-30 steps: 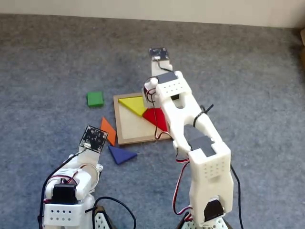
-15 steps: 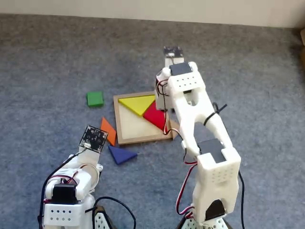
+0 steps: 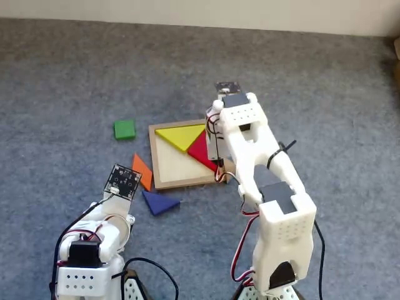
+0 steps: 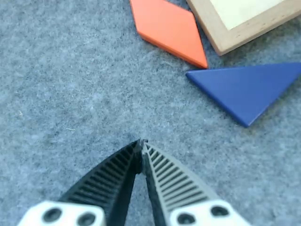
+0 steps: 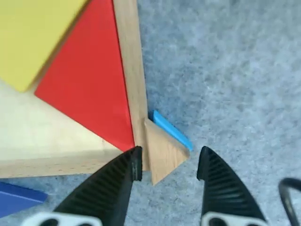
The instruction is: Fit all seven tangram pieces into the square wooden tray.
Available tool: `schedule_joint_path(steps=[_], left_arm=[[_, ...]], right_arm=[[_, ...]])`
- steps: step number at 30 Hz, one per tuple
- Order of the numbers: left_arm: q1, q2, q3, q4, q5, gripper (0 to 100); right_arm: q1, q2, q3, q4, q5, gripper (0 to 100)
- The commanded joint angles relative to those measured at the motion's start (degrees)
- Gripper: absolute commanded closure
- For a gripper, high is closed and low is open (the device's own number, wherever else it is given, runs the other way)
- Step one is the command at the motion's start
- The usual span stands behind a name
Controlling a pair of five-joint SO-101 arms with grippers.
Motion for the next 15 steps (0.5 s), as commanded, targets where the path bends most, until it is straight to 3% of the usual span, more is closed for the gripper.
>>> schedule_joint_path(steps=[1, 15], left_arm=[[-0.6, -1.5, 1.1, 0.4, -0.6, 99], [-0.6, -1.5, 1.1, 0.4, -0.6, 99]], right_arm=[[0.7, -4.4, -0.1, -0.8, -0.4, 80.7], [0.9, 2.0, -0.7, 3.4, -0.4, 80.8]])
